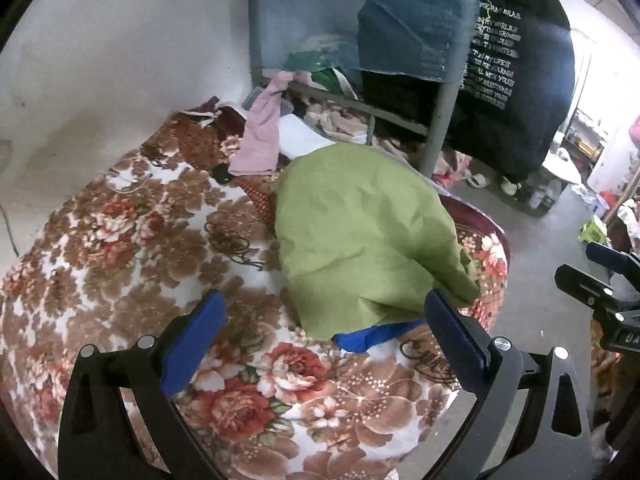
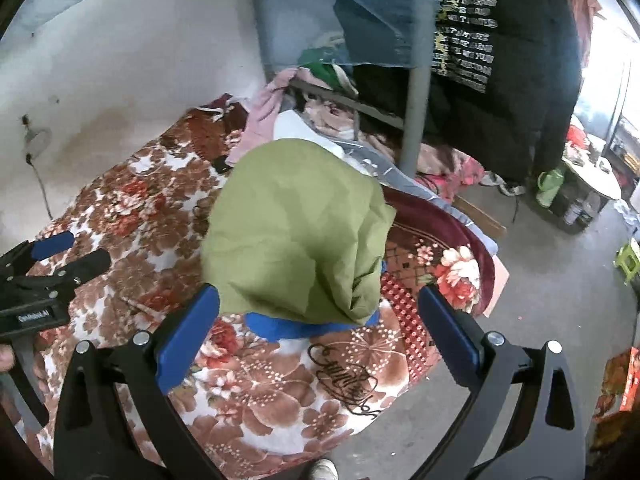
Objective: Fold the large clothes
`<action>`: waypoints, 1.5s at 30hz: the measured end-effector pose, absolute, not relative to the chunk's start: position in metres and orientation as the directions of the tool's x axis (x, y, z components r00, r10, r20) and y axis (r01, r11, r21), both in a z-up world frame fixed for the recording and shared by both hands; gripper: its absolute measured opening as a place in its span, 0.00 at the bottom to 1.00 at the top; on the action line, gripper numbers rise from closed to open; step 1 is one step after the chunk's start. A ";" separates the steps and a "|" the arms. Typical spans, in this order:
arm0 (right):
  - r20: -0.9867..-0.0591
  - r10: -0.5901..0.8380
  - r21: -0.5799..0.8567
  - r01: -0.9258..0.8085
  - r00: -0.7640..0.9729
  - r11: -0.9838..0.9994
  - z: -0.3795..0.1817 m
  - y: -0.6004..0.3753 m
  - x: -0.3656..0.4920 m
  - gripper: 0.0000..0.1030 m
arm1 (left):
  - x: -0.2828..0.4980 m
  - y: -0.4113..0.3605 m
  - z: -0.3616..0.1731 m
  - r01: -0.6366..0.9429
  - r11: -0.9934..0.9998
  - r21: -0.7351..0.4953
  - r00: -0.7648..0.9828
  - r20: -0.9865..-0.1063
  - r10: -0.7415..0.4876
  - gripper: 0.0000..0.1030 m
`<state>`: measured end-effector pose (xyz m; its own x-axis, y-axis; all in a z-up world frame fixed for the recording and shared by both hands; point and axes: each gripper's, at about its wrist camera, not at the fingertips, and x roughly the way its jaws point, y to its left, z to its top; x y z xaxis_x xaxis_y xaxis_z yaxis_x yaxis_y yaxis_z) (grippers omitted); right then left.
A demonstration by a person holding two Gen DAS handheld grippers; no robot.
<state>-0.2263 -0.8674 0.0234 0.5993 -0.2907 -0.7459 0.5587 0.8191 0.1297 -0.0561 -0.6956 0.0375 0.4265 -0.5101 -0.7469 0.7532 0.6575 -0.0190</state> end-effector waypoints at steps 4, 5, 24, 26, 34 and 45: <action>-0.742 -0.261 0.153 0.536 0.617 0.830 0.025 -0.866 -0.234 0.95 | -0.075 -0.694 0.043 0.728 0.684 0.050 0.494 -0.731 -0.471 0.95; -0.740 -0.254 0.159 0.528 0.623 0.834 0.025 -0.866 -0.236 0.95 | -0.078 -0.694 0.043 0.725 0.686 0.060 0.502 -0.728 -0.467 0.95; -0.746 -0.261 0.111 0.500 0.613 0.859 0.022 -0.877 -0.232 0.95 | -0.089 -0.704 0.042 0.742 0.668 0.056 0.484 -0.734 -0.477 0.95; -0.749 -0.264 0.101 0.499 0.608 0.861 0.022 -0.876 -0.232 0.95 | -0.090 -0.706 0.043 0.749 0.659 0.062 0.483 -0.732 -0.480 0.95; -0.756 -0.251 0.108 0.494 0.604 0.863 0.028 -0.874 -0.234 0.95 | -0.089 -0.707 0.052 0.754 0.654 0.060 0.468 -0.747 -0.472 0.95; -0.770 -0.236 0.110 0.488 0.593 0.866 0.027 -0.869 -0.232 0.95 | -0.082 -0.707 0.056 0.759 0.649 0.060 0.460 -0.755 -0.467 0.95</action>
